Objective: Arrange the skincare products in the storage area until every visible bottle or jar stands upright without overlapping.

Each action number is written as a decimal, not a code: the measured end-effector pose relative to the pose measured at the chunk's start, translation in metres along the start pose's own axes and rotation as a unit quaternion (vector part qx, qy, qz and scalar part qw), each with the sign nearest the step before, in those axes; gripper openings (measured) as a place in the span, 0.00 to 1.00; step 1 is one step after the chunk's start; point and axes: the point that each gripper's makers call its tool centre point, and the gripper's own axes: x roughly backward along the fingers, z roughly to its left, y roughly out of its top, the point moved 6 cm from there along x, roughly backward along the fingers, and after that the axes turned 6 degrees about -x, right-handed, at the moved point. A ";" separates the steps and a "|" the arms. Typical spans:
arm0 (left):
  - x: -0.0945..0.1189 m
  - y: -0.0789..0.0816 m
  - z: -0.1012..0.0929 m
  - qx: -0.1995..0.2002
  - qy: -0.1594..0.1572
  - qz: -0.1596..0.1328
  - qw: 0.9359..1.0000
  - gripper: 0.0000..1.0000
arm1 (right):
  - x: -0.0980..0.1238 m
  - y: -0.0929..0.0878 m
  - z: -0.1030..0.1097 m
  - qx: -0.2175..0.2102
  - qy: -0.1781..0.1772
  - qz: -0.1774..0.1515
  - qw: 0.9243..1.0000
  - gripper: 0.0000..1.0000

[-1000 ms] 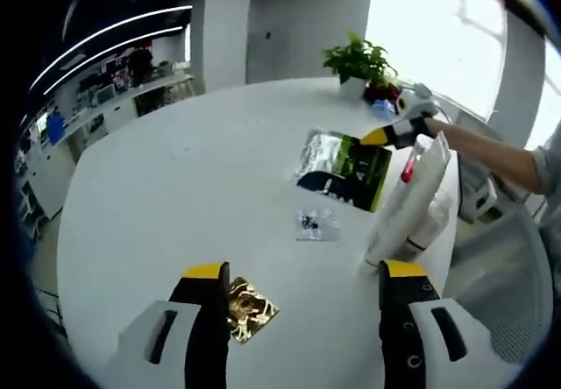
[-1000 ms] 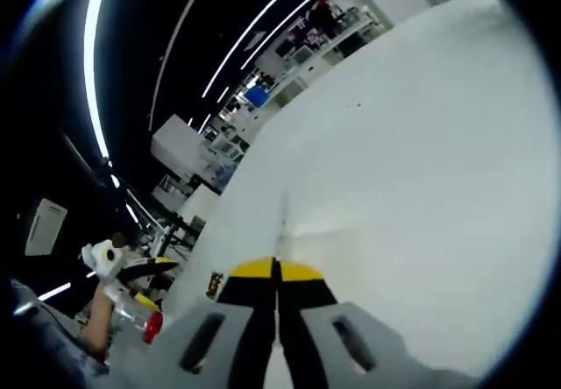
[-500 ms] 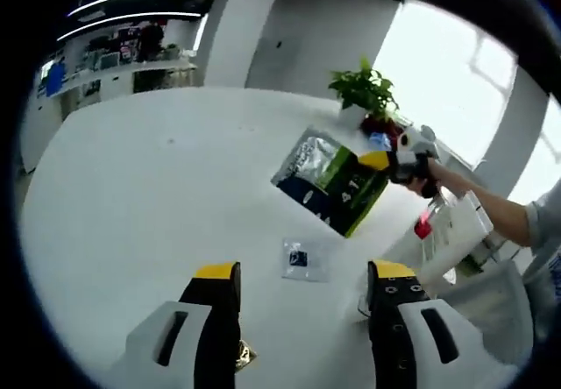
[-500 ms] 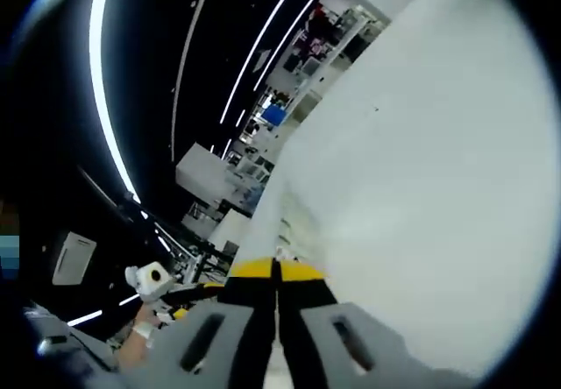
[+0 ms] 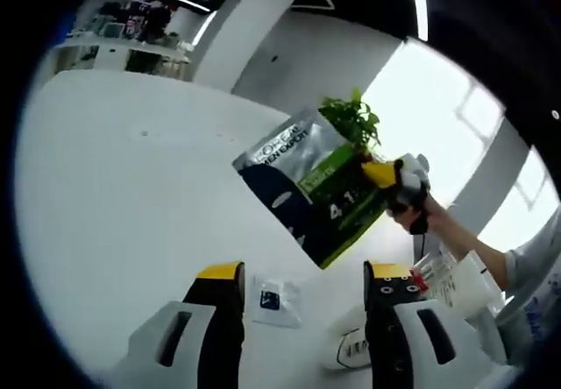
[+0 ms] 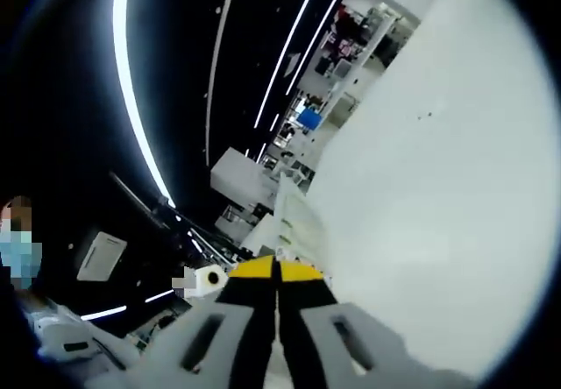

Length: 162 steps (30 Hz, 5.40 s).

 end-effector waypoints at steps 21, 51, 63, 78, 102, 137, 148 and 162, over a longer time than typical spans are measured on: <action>-0.018 0.023 -0.021 0.075 -0.165 -0.085 0.980 0.55 | -0.014 -0.028 0.054 0.023 0.089 0.049 0.995 0.00; 0.003 0.048 -0.045 0.067 -0.159 -0.110 0.979 0.03 | -0.006 -0.045 0.042 0.041 0.040 0.054 0.997 0.00; 0.014 0.056 -0.049 0.017 -0.094 -0.078 0.992 0.00 | -0.009 -0.048 0.052 0.140 -0.002 0.070 0.988 0.01; 0.049 0.078 -0.063 -0.046 -0.084 -0.094 0.991 0.00 | -0.006 -0.047 0.089 0.201 -0.002 0.053 0.978 0.10; 0.138 0.046 -0.069 -0.069 -0.080 -0.072 0.992 0.00 | 0.008 -0.120 0.139 0.235 -0.032 0.052 0.970 0.15; 0.151 -0.052 -0.073 0.067 -0.159 -0.013 0.985 0.00 | -0.004 -0.251 0.104 0.125 -0.089 0.137 0.979 0.24; 0.141 -0.066 -0.081 0.074 -0.161 0.002 0.984 0.00 | -0.012 -0.254 0.102 0.095 -0.081 0.144 0.982 0.15; 0.134 -0.071 -0.060 0.056 -0.130 0.007 0.990 0.00 | -0.014 -0.252 0.097 0.087 -0.091 0.160 0.979 0.02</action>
